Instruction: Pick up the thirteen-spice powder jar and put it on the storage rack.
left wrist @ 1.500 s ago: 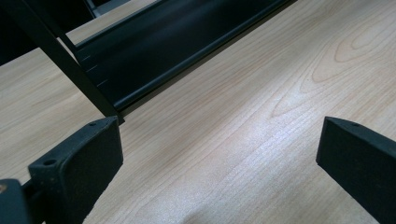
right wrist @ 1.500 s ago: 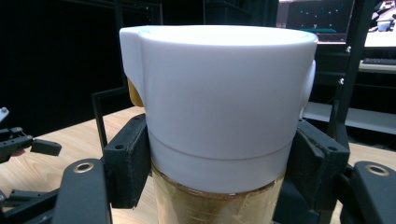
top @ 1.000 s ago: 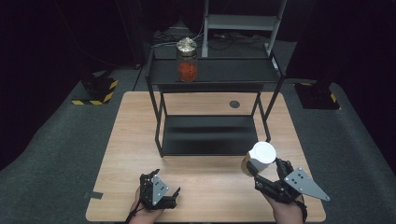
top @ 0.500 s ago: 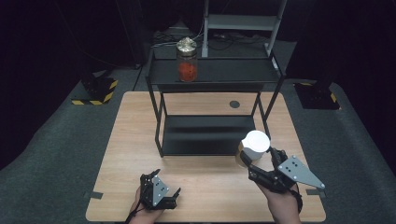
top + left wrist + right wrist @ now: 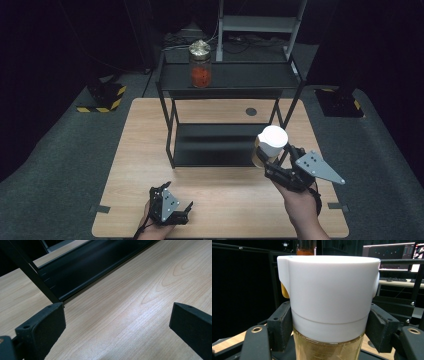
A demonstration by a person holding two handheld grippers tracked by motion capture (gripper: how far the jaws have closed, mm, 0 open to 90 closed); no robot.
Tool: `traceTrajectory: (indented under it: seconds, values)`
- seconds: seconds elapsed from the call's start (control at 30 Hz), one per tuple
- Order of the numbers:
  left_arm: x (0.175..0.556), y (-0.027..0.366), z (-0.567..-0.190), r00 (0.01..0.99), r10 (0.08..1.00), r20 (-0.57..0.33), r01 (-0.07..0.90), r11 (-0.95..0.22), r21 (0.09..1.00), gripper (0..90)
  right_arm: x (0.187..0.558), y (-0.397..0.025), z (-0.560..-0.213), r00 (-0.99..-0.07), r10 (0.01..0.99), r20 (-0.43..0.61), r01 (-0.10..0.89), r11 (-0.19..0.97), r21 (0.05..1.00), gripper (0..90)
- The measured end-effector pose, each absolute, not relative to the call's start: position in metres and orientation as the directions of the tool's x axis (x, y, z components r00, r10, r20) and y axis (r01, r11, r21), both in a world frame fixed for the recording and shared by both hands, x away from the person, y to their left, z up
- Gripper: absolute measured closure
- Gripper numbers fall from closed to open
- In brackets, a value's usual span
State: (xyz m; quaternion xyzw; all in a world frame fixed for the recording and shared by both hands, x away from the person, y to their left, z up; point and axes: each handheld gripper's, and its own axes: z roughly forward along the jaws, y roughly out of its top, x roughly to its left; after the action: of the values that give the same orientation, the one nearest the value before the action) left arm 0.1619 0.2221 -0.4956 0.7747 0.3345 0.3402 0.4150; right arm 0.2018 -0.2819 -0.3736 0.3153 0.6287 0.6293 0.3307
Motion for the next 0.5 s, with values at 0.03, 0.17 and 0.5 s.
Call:
traceTrajectory:
  seconds: [0.03, 0.17, 0.5]
  values:
    - [0.162, 0.222, -0.496, 0.545, 0.801, 0.249, 0.236, -0.431, 0.871, 0.7, 0.204, -0.281, -0.372, -0.581, 0.813, -0.02, -0.02, 0.01, 1.0, 29.5]
    - [0.161, 0.222, -0.496, 0.545, 0.8, 0.251, 0.233, -0.432, 0.871, 0.7, 0.211, -0.279, -0.367, -0.575, 0.818, -0.026, -0.028, 0.012, 1.0, 29.5]
    - [0.161, 0.225, -0.497, 0.552, 0.797, 0.247, 0.226, -0.427, 0.875, 0.7, 0.228, -0.276, -0.349, -0.57, 0.821, -0.027, -0.048, 0.0, 0.999, 29.5]
